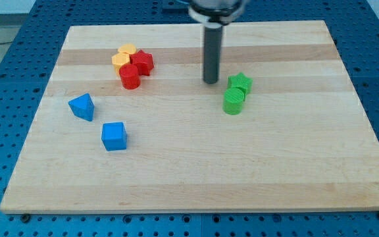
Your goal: Push the blue cube slightly towards the top of the board
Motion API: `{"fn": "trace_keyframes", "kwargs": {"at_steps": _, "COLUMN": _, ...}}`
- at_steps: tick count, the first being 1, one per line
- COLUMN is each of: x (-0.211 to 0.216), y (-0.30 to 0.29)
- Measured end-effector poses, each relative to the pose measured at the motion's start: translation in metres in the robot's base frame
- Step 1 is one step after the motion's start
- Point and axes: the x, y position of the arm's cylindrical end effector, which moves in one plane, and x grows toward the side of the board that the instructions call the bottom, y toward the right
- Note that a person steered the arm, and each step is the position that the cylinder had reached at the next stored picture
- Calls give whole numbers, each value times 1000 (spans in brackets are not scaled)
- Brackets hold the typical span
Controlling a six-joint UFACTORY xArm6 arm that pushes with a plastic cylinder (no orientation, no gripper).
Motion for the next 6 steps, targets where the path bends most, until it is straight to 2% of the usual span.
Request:
{"fn": "trace_keyframes", "kwargs": {"at_steps": 1, "x": 33, "y": -24}}
{"fn": "trace_keyframes", "kwargs": {"at_steps": 3, "x": 158, "y": -60}}
{"fn": "trace_keyframes", "kwargs": {"at_steps": 4, "x": 186, "y": -129}}
{"fn": "trace_keyframes", "kwargs": {"at_steps": 5, "x": 173, "y": -150}}
{"fn": "trace_keyframes", "kwargs": {"at_steps": 6, "x": 148, "y": -126}}
